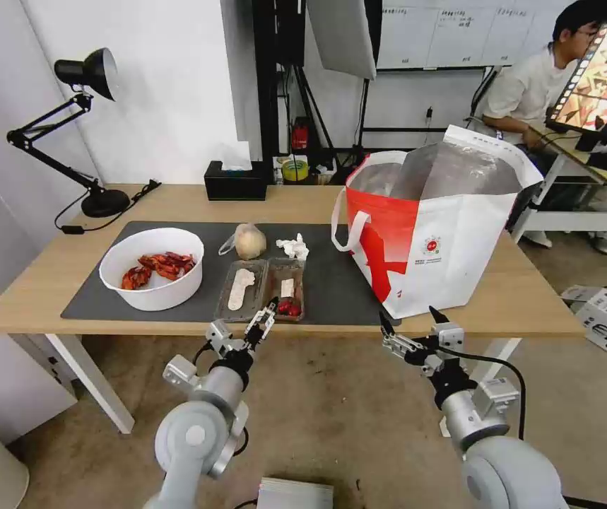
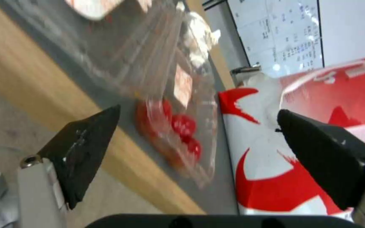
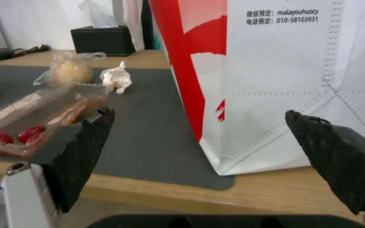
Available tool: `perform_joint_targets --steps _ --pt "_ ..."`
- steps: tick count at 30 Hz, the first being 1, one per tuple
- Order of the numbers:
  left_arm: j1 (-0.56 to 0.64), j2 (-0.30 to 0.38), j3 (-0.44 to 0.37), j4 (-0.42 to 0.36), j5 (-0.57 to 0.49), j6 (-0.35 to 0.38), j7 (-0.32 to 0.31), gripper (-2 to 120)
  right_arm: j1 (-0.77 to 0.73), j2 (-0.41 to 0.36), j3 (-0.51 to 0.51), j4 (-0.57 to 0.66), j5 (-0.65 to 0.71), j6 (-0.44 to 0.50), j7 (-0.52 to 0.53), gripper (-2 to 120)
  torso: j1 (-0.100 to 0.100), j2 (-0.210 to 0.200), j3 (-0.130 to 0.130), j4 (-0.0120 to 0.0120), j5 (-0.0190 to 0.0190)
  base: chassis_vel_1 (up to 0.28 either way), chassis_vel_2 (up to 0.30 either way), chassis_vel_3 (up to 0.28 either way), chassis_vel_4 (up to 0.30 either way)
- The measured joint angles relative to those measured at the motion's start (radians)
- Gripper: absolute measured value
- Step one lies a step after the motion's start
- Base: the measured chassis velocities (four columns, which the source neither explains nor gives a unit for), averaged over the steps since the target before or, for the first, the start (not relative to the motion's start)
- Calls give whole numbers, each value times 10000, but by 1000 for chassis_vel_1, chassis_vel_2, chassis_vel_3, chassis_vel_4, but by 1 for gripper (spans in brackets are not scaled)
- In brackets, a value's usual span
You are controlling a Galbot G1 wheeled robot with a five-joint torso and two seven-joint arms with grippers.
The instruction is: Pick up the trash from the table and place it into the takeout bag.
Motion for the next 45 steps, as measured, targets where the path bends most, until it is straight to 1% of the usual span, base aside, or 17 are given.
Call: perform_joint_targets --steps 15,28,37,45 --pt "-278 474 -438 166 -266 -30 -20 100 -54 57 -35 8 -18 0 6 100 -1 0 0 0 -1 0 0 0 0" --pt "-330 720 -629 -255 -360 -50 -19 100 -40 60 -107 8 -31 22 9 100 0 0 -1 0 -1 0 0 0 0" --pt "-526 814 -603 -518 -441 -50 -18 100 -11 50 -122 6 -32 25 9 100 -1 0 0 1 -1 0 0 0 0" --pt "-822 857 -300 -528 -459 -40 -90 100 -12 26 -116 6 -32 31 9 100 -1 0 0 0 0 0 0 0 0"
